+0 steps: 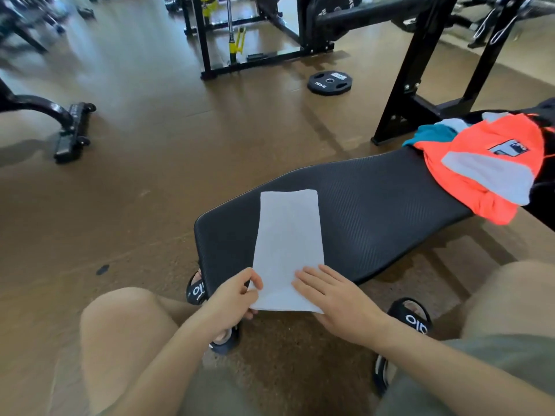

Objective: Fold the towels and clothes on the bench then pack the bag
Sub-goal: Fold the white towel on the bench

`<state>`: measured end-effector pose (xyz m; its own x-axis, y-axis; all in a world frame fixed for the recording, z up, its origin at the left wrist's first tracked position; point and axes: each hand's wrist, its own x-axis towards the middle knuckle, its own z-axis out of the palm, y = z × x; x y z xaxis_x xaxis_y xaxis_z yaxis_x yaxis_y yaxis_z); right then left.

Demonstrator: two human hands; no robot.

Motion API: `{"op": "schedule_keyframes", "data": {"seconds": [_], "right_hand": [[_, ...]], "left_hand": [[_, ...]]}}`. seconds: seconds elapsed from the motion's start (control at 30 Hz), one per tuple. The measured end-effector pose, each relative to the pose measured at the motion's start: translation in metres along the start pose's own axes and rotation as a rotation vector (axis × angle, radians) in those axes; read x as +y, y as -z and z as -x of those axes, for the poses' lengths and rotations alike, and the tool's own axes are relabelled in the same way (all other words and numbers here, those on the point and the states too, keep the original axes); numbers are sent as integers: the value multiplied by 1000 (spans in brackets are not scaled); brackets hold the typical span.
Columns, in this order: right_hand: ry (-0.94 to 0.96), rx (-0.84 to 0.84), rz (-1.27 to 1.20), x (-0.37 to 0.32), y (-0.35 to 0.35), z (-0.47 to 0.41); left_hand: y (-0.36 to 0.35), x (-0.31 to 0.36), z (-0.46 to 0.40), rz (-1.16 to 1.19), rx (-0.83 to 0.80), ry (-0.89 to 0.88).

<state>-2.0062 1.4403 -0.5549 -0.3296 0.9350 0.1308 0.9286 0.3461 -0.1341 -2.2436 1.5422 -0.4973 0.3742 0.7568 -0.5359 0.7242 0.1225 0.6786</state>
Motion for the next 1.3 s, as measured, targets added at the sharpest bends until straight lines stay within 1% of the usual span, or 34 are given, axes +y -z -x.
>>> {"op": "schedule_keyframes", "data": {"seconds": [0.1, 0.17, 0.27, 0.33, 0.37, 0.47, 0.5, 0.57, 0.63, 0.7, 0.8, 0.9, 1.0, 1.1, 1.2, 1.3], "right_hand": [[2, -70, -22, 5, -2, 8], [-12, -77, -42, 7, -2, 8], [-22, -79, -80, 11, 1, 5], [-47, -34, -164, 12, 4, 5], [-89, -3, -254, 10, 6, 6], [-312, 48, -614, 3, 21, 4], [-362, 54, -717, 1, 26, 3], [-407, 53, -815, -1, 32, -2], [-447, 35, -815, 0, 34, -7], [-500, 28, -758, 2, 33, -11], [-527, 66, -667, 3, 32, -16], [-591, 112, -688, 2, 30, -19], [-662, 152, -736, 0, 27, -23], [-735, 169, -696, -2, 21, -30], [-799, 172, -567, 0, 13, -34], [-793, 139, -359, 5, 10, -39]], "left_hand": [[-2, -4, 1, 204, 2, 70], [0, -3, 2, 342, 21, 130], [2, -1, 5, 410, 41, 162], [1, 0, 6, 385, 54, 138], [1, -2, 8, 330, 53, 101], [2, -6, 11, 114, 10, -48], [2, -7, 10, 88, 12, -84], [4, -10, 8, 96, 53, -146], [5, -12, 5, 73, 82, -215], [5, -12, 2, -6, 118, -288], [3, -7, -1, -93, 250, -409], [-1, -3, -4, -146, 263, -525], [-3, -4, -10, -228, 279, -494], [-5, -7, -18, -125, 282, -421], [-8, -3, -24, -51, 293, -344], [-12, 2, -29, -59, 316, -282]]}}
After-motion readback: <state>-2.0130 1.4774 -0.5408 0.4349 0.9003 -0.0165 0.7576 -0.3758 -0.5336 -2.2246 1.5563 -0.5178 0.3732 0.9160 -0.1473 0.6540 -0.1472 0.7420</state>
